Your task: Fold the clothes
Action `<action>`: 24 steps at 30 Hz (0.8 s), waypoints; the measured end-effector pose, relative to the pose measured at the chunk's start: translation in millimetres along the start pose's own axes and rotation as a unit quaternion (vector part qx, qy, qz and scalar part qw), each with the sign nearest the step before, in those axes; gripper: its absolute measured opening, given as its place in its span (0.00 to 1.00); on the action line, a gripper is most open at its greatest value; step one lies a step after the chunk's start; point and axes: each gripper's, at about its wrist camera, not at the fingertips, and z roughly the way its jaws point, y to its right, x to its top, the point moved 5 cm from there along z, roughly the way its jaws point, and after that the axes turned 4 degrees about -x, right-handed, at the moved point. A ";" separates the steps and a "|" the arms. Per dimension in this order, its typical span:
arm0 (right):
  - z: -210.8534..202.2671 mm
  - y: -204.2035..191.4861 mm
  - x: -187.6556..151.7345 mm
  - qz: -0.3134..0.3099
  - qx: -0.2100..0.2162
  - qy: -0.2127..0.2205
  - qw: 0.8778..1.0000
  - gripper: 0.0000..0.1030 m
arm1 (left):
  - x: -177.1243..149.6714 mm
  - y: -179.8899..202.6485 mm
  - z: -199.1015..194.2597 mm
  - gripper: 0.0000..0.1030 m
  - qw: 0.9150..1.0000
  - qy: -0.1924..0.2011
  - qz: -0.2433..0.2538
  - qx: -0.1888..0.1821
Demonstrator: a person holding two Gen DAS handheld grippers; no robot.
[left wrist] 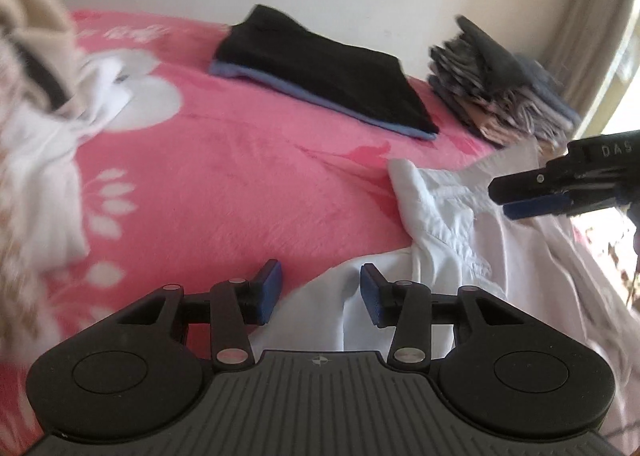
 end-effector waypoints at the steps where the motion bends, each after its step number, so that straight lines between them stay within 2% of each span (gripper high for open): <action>1: -0.8 4.3 -0.7 0.002 -0.003 0.000 1.000 0.56 | -2.5 1.7 0.5 0.29 1.000 -0.002 0.011 0.006; 3: -0.7 13.4 -1.7 0.008 -0.010 -0.002 1.000 0.56 | -7.8 5.4 -2.1 0.06 0.999 -0.001 0.041 0.012; 5: 1.7 21.0 -2.1 0.018 -0.013 -0.003 1.000 0.56 | -10.5 7.8 -7.8 0.00 0.999 0.009 0.050 0.015; 7: 4.8 27.5 -2.4 0.029 -0.014 -0.005 0.999 0.56 | -9.2 6.7 -12.3 0.00 0.998 0.031 0.047 0.031; 10: 7.7 31.7 -2.9 0.038 -0.013 0.000 0.999 0.56 | -1.7 -8.1 -22.4 0.00 0.994 0.085 -0.010 0.068; 13: 11.9 30.1 -2.8 0.036 -0.008 0.005 0.999 0.56 | -4.1 -21.8 -14.5 0.00 0.992 0.075 -0.042 0.088; 18: 21.9 20.9 -1.0 0.018 -0.008 0.019 1.000 0.56 | -8.0 -15.9 -8.9 0.00 0.990 0.079 -0.028 0.111; 24: 38.9 19.3 7.7 0.026 -0.009 0.030 0.999 0.55 | -8.1 -16.8 -7.3 0.05 0.989 0.075 -0.027 0.124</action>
